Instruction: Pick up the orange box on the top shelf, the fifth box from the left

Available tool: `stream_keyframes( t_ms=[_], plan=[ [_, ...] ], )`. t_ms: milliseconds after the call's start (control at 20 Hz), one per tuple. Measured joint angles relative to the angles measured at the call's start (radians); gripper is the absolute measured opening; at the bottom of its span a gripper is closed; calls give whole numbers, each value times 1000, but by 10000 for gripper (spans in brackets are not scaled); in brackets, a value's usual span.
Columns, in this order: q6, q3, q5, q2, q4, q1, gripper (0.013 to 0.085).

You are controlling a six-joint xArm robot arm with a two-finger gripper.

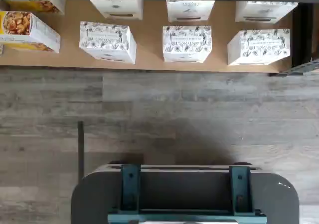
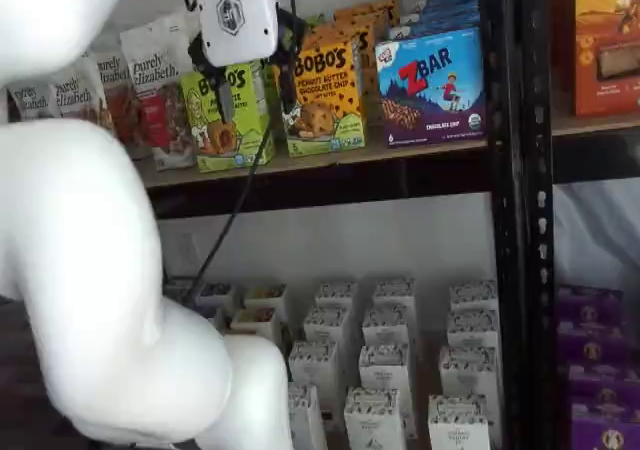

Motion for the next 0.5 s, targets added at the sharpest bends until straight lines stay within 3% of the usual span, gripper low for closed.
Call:
stream_keyframes(
  t_ms=[500],
  plan=[
    [2,14,-34,-11,-33,15,850]
  ],
)
